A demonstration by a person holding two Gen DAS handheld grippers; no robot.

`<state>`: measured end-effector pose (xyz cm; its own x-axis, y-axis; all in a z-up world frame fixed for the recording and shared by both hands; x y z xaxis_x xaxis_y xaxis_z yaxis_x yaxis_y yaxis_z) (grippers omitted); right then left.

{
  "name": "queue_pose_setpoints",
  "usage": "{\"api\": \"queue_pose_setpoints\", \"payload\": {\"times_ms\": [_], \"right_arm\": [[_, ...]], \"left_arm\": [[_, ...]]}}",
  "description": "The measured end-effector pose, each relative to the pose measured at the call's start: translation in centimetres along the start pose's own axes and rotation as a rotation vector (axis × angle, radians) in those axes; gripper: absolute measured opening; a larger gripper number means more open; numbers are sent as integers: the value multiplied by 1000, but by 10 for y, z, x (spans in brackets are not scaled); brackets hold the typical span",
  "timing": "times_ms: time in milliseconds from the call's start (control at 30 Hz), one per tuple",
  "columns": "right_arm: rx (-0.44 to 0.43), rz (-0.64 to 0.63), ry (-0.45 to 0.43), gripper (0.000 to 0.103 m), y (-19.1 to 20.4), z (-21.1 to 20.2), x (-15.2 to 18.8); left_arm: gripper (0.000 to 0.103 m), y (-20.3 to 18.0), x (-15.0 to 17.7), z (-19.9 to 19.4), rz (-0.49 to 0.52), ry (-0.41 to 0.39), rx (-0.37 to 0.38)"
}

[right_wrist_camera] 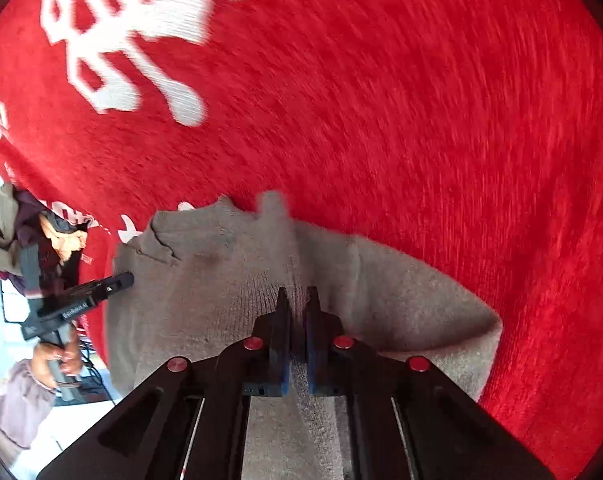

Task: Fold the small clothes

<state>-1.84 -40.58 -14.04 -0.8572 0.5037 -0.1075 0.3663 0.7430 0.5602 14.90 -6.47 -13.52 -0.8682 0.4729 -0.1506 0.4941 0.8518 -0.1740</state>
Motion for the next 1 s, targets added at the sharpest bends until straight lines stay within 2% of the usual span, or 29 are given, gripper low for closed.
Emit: {"api": "queue_pose_setpoints", "payload": {"times_ms": [100, 233, 400, 467, 533, 600, 633, 667, 700, 800, 833, 867, 900, 933, 1000], "right_arm": [[-16, -60, -58, 6, 18, -17, -1], [-3, -44, -69, 6, 10, -23, -8], [103, -35, -14, 6, -14, 10, -8], [103, -26, -18, 6, -17, 17, -7], [114, -28, -31, 6, -16, 16, -7], [129, -33, -25, 6, -13, 14, -7], [130, -33, -21, 9, -10, 13, -6], [133, -33, -16, 11, -7, 11, -6], [146, -37, -14, 12, -6, 4, -8], [139, -30, -10, 21, -4, -16, -4], [129, -20, -8, 30, -5, -21, 1], [116, -2, -6, 44, -5, -29, 8], [109, 7, -8, 50, -7, -36, 16], [101, 14, -11, 53, -7, -41, 24], [74, 43, -6, 53, -9, -51, 50]], "left_arm": [[9, 0, 0, -15, -2, -56, -14], [9, 14, -4, -10, -77, -83, -61], [9, 29, -5, 12, -168, -93, -105], [9, 27, -6, 11, -185, -105, -133], [19, 26, -9, 10, -208, -101, -158], [37, 30, -11, 0, -219, -106, -185], [43, 30, -11, -5, -218, -112, -201], [60, 29, -10, -12, -211, -119, -216], [64, 28, -8, -18, -201, -124, -215], [64, 20, 0, -36, -163, -116, -176], [64, 19, 5, -42, -152, -111, -165], [64, 17, 15, -48, -135, -100, -148], [64, 16, 25, -53, -125, -90, -139], [64, 17, 35, -55, -118, -77, -132], [64, 19, 62, -56, -119, -34, -116]]}}
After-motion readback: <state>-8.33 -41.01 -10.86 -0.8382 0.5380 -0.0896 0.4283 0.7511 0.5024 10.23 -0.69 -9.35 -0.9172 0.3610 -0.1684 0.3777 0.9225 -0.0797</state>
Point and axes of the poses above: each gripper's, at about its wrist camera, not at the fingertips, and z roughly the way its jaws point, y to its left, x to its underside, the point moved 3 cm from there along z, roughly the way its jaws point, and after that the axes turned 2 degrees about -x, right-handed, at the moved point
